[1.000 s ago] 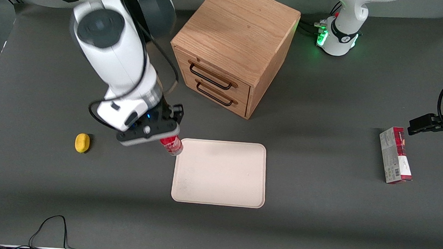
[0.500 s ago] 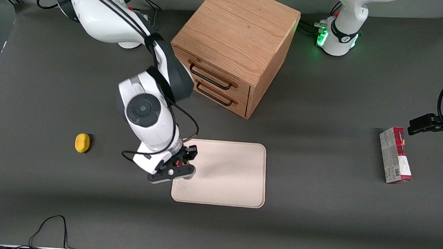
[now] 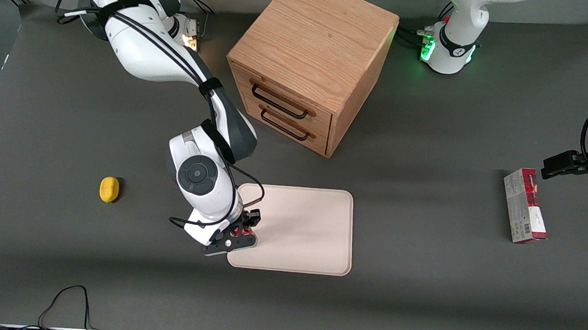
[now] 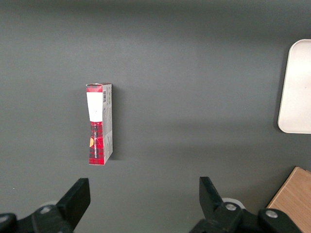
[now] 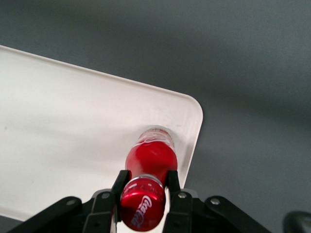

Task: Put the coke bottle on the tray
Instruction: 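Lower the bottle onto the tray corner and open the right gripper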

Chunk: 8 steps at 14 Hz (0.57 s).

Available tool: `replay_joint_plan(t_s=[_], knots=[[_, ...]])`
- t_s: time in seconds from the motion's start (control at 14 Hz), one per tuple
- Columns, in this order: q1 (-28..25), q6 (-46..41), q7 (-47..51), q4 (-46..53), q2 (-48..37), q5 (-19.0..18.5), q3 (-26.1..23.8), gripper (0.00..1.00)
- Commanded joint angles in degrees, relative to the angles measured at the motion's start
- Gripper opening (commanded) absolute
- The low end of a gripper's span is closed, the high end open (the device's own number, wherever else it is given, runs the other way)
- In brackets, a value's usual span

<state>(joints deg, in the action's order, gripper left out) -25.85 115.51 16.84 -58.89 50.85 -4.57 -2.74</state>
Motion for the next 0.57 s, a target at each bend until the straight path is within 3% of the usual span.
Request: replay_joint_plan(t_s=[0.0, 0.07, 0.21, 0.29, 0.36, 0.43, 0.5], knots=[[-0.08, 0.59, 0.83, 0.09, -0.14, -0.61, -0.25, 0.33], [-0.08, 0.59, 0.83, 0.09, -0.05, -0.61, -0.25, 0.47], [-0.08, 0.59, 0.83, 0.09, -0.04, -0.61, -0.25, 0.52], [-0.08, 0.59, 0.83, 0.09, -0.04, -0.52, -0.25, 0.61], [-0.08, 0.59, 0.92, 0.09, -0.04, -0.52, -0.25, 0.91], [0.01, 0.59, 0.92, 0.09, -0.31, -0.52, -0.25, 1.00], [0.01, 0.42, 0.92, 0.09, -0.66, -0.52, -0.25, 1.00]])
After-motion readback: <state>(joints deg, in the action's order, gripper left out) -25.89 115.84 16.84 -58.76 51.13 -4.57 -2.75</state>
